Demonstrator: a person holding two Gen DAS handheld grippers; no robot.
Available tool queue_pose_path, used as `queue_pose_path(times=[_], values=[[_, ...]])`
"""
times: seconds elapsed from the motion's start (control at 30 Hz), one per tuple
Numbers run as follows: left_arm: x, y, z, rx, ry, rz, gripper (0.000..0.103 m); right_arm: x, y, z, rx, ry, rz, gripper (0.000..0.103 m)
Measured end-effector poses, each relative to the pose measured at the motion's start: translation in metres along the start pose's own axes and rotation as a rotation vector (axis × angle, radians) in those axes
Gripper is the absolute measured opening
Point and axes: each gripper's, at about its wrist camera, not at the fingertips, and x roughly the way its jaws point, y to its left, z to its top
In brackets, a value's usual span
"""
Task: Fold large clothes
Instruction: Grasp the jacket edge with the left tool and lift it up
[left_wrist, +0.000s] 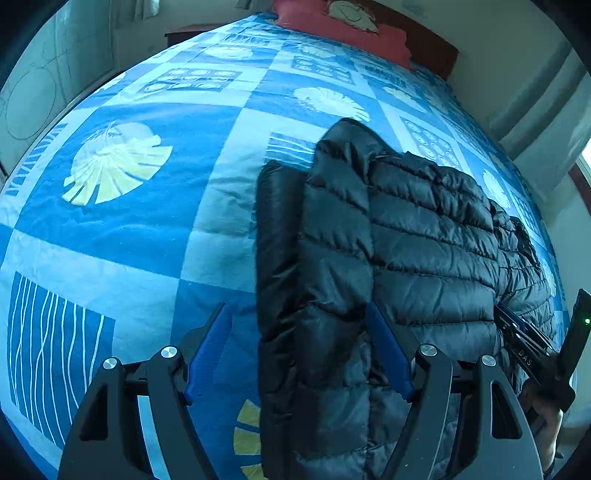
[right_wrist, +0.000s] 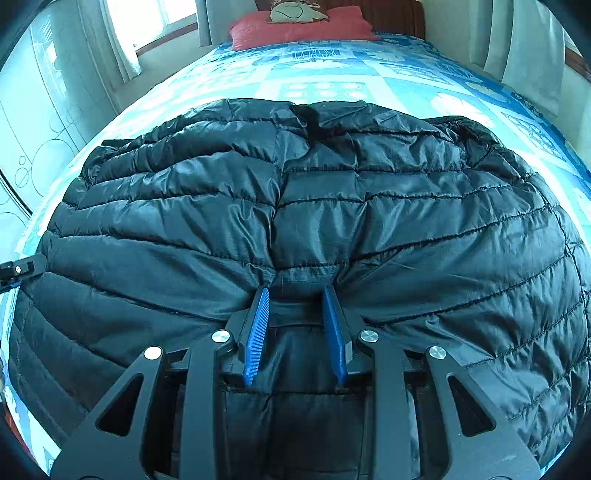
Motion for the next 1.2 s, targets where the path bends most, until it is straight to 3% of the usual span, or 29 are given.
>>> queue_pose_path(times=[0.17, 0.3, 0.37, 0.5, 0.6, 0.83, 1.2], values=[[0.017, -0.01, -0.003, 0.045, 0.049, 0.015, 0.079, -0.002, 0.009, -0.005, -0.011, -0.014, -0.017, 0.03], [0.037, 0.005, 0.002, -0.029, 0.137, -0.092, 0.082, -0.001, 0.012, -0.007, -0.008, -0.019, -0.018, 0.03], [0.038, 0.008, 0.002, -0.027, 0.139, -0.111, 0.083, -0.002, 0.014, -0.008, -0.008, -0.021, -0.02, 0.03], [0.037, -0.004, -0.002, 0.063, 0.103, -0.056, 0.082, -0.002, 0.014, -0.009, -0.013, -0.026, -0.026, 0.03], [0.038, -0.008, -0.003, 0.089, 0.095, -0.05, 0.075, -0.003, 0.016, -0.011, -0.013, -0.032, -0.032, 0.03], [0.033, -0.016, -0.007, 0.108, 0.077, -0.086, 0.047, -0.003, 0.018, -0.012, -0.015, -0.035, -0.036, 0.03], [0.02, -0.037, -0.012, 0.177, 0.019, 0.007, 0.019, -0.003, 0.02, -0.012, -0.021, -0.039, -0.043, 0.03]])
